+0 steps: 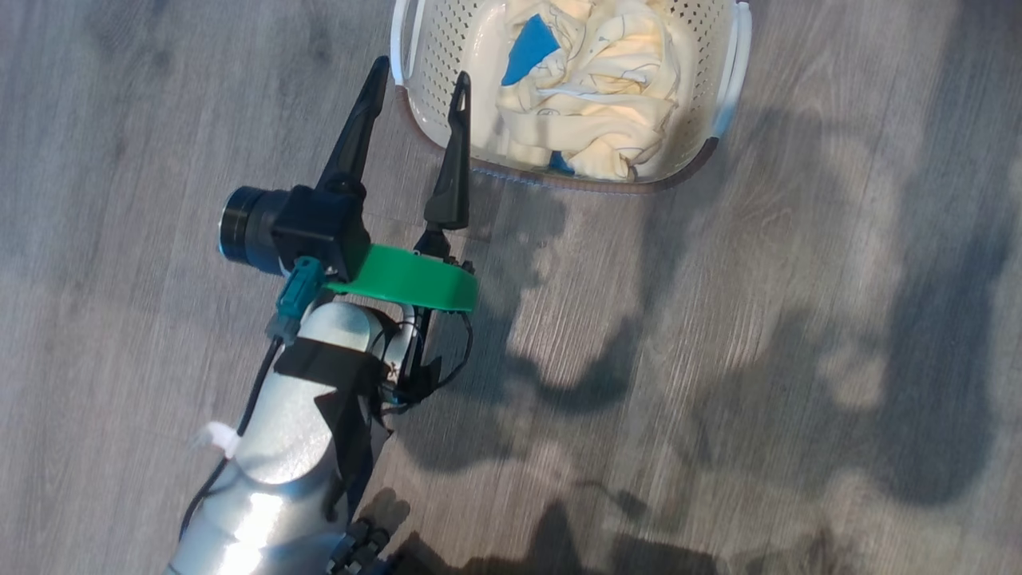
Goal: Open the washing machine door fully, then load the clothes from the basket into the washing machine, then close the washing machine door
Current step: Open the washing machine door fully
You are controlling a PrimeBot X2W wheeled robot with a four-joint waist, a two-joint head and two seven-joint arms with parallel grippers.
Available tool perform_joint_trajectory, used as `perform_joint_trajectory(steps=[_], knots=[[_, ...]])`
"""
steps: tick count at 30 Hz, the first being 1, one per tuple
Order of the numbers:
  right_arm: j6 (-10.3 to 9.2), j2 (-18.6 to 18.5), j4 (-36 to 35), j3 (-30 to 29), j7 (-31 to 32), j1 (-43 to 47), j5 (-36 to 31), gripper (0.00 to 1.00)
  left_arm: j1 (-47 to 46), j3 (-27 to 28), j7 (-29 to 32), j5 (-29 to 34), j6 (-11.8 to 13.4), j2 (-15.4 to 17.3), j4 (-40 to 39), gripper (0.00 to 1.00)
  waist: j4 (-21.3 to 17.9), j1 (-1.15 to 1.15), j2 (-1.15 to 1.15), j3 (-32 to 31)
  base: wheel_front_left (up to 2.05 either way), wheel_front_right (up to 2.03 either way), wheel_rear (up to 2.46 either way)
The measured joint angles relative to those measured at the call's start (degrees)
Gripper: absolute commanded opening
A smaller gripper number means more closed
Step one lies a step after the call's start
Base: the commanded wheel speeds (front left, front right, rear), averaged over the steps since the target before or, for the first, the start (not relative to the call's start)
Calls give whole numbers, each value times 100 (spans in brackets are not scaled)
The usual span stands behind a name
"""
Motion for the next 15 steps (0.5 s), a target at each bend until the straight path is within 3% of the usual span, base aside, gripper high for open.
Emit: perform_joint_trajectory(steps=[15], knots=[[0,5,-352,131,866,103,56,0,-4,10,0,-51,67,-2,4,100,-58,0,0,8,0,0,0]])
